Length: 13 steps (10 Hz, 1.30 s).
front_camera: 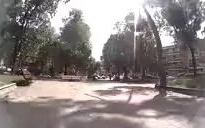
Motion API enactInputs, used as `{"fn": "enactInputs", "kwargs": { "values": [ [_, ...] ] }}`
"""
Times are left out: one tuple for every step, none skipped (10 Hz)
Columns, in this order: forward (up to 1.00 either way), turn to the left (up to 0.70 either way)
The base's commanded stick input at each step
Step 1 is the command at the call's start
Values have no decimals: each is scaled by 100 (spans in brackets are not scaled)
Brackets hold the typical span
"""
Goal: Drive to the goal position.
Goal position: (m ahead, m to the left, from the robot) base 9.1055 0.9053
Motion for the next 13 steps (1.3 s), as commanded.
{"fn": "enactInputs", "kwargs": {
  "values": [
    [70, 0],
    [70, 0],
    [70, 0],
    [70, 0],
    [70, 0],
    [70, 0],
    [70, 0],
    [70, 0],
    [70, 0],
    [70, 0],
    [70, 0],
    [70, 0],
    [70, 0]
  ]
}}
